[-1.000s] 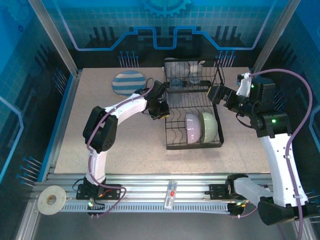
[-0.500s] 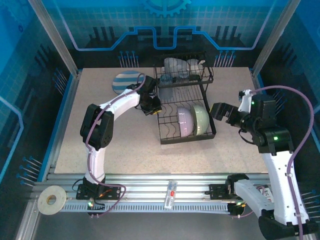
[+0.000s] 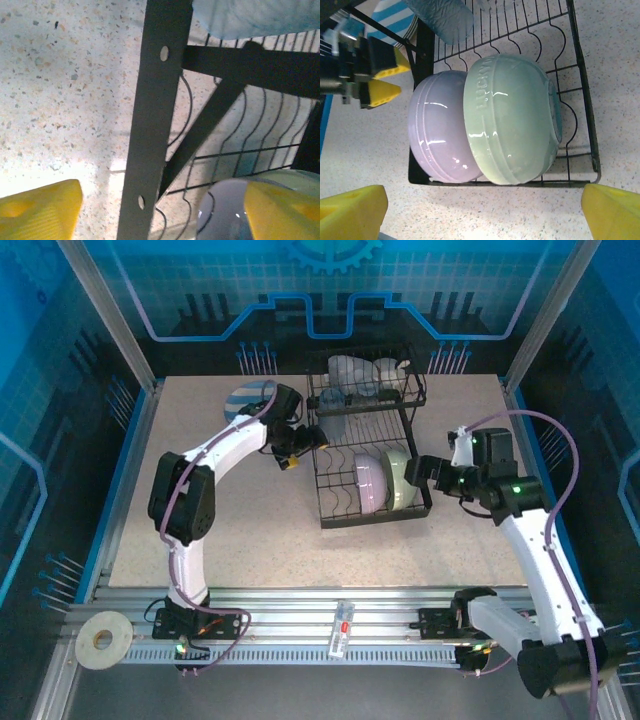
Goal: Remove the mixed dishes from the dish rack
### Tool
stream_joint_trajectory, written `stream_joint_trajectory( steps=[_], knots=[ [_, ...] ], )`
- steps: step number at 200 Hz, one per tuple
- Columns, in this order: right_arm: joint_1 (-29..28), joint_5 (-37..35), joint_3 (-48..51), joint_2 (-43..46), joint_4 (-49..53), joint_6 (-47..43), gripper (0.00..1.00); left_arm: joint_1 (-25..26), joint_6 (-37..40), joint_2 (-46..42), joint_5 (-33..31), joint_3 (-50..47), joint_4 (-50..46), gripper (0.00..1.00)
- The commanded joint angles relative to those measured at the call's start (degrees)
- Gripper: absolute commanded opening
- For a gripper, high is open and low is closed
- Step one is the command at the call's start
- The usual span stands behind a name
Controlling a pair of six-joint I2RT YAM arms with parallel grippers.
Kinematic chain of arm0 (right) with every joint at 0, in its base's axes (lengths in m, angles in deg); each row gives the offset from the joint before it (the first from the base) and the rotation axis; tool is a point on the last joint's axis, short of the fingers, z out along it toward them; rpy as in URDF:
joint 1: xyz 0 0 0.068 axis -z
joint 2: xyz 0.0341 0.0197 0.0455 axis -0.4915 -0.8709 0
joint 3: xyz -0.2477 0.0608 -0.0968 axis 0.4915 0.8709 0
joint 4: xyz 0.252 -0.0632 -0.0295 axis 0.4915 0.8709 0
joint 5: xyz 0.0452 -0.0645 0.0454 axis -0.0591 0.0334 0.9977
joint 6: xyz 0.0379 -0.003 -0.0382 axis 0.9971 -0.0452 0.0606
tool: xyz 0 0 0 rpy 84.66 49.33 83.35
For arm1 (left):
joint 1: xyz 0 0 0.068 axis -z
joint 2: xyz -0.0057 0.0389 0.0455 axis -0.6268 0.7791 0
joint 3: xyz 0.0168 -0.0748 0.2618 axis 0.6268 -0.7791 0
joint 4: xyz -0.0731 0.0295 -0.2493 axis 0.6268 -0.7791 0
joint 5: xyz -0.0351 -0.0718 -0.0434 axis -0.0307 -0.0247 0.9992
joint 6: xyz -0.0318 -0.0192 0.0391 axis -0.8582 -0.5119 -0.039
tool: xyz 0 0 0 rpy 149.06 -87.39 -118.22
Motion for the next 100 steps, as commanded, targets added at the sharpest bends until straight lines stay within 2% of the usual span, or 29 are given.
stream_joint_trajectory(
  steps=[1, 19, 67, 100],
  knots=[
    [-0.8, 0.7, 1.3, -1.1, -3.2, -3.0, 1.0, -0.1, 2.4, -4.4, 2.2, -1.2, -1.6, 0.91],
    [-0.8, 1.0, 2.0, -2.8, -4.6, -3.8, 1.0, -0.2, 3.2, -6.3, 3.1, -2.3, -1.0, 0.99],
    [-1.1, 3.1, 2.8, -7.3, -7.3, -8.5, 1.0, -2.2, 0.0, -11.0, 10.1, -9.5, 8.0, 0.99],
    [-0.9, 2.7, 3.0, -10.8, -7.9, -11.2, 1.0, -2.3, -1.3, -11.5, 13.9, -9.4, 11.7, 0.99]
  ],
)
